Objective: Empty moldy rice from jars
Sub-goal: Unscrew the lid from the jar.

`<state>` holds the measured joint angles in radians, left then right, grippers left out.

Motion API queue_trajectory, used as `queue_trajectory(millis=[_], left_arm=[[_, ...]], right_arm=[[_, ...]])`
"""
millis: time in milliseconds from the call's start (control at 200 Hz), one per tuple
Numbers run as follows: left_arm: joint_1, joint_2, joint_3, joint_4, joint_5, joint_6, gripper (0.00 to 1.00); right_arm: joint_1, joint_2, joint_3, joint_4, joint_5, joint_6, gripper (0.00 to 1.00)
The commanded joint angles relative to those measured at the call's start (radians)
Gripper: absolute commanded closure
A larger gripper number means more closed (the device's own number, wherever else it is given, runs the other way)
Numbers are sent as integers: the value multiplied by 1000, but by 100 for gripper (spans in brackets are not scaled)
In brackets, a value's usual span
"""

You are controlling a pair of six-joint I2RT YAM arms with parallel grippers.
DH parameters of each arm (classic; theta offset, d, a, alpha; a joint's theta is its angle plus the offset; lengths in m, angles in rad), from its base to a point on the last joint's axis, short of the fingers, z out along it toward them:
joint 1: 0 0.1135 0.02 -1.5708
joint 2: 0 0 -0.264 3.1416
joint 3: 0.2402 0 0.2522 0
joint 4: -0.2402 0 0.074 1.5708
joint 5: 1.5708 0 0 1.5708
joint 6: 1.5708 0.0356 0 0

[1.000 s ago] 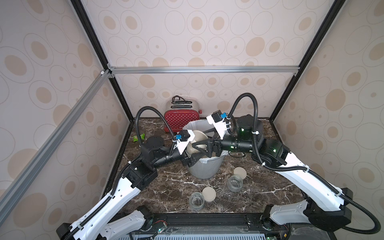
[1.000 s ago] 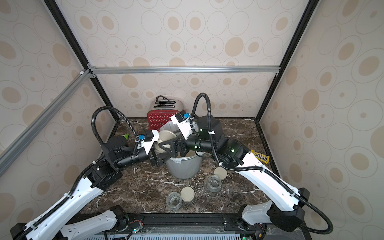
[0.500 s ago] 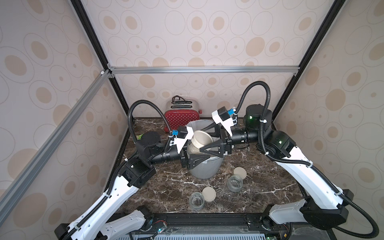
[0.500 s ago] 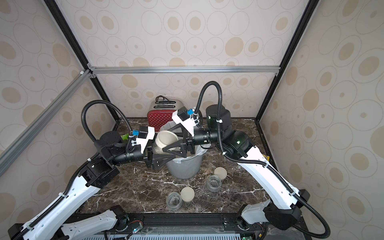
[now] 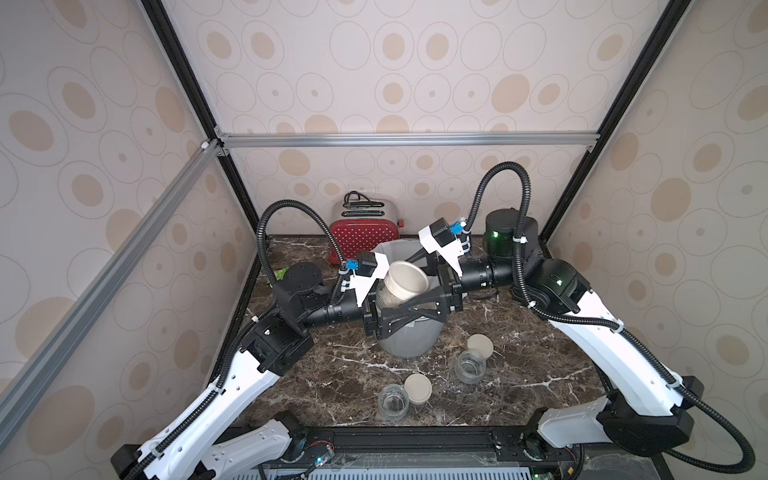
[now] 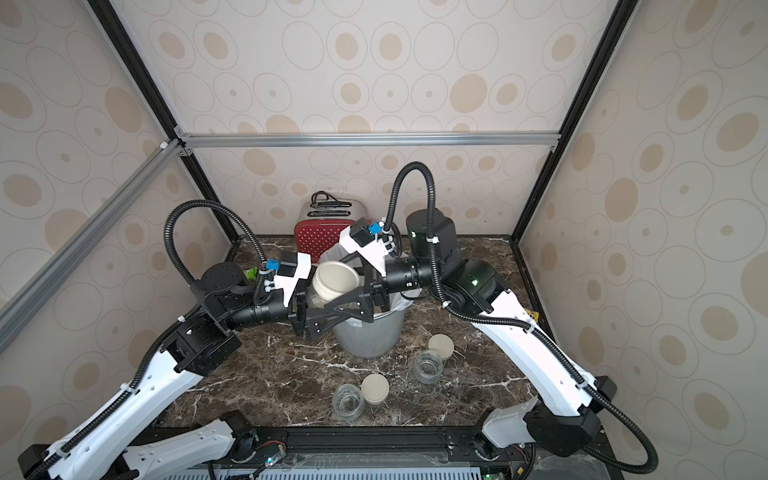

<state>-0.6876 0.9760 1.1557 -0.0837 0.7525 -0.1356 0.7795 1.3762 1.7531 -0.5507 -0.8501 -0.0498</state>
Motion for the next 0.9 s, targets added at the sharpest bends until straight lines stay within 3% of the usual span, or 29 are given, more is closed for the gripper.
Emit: queue_trajectory(millis=[0, 541, 726, 891], left_arm=[[-4, -21, 8, 104, -14, -2, 59], [-5, -48, 7, -1, -107, 88, 58], [-5, -51, 3, -41, -153, 136, 57], [-5, -51, 4, -75, -215, 183, 57]], right_arm=[[6, -12, -9, -31, 16, -10, 1], [0, -64, -29, -46, 159, 56, 1], [1, -113, -106, -10, 189, 164, 1], [4, -175, -180, 22, 319, 277, 1]])
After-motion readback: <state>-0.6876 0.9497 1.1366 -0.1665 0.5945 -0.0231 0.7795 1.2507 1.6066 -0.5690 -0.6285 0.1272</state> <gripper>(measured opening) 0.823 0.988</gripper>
